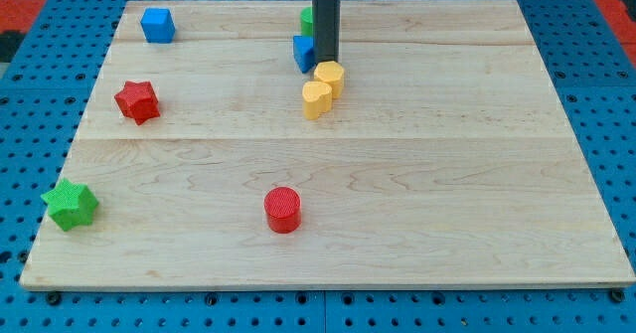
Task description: Slide the blue triangle to the right side of the blue cube
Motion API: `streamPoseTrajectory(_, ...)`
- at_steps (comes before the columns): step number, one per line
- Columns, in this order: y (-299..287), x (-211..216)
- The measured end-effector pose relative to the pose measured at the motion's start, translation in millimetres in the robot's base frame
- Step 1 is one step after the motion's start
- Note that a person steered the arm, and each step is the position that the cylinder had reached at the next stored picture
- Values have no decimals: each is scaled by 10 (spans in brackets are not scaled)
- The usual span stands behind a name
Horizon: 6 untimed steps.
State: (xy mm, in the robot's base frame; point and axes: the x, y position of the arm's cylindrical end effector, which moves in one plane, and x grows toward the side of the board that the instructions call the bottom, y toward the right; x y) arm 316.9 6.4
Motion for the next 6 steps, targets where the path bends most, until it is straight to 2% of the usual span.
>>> streamPoseTrajectory(1,-811,-415)
streamPoseTrajectory(2,-1235,-681)
streamPoseTrajectory(3,-731,-914)
streamPoseTrajectory(4,-1058,-1114)
streamPoseTrajectory(5,-1859,-970)
streamPoseTrajectory(6,-1689,-1052)
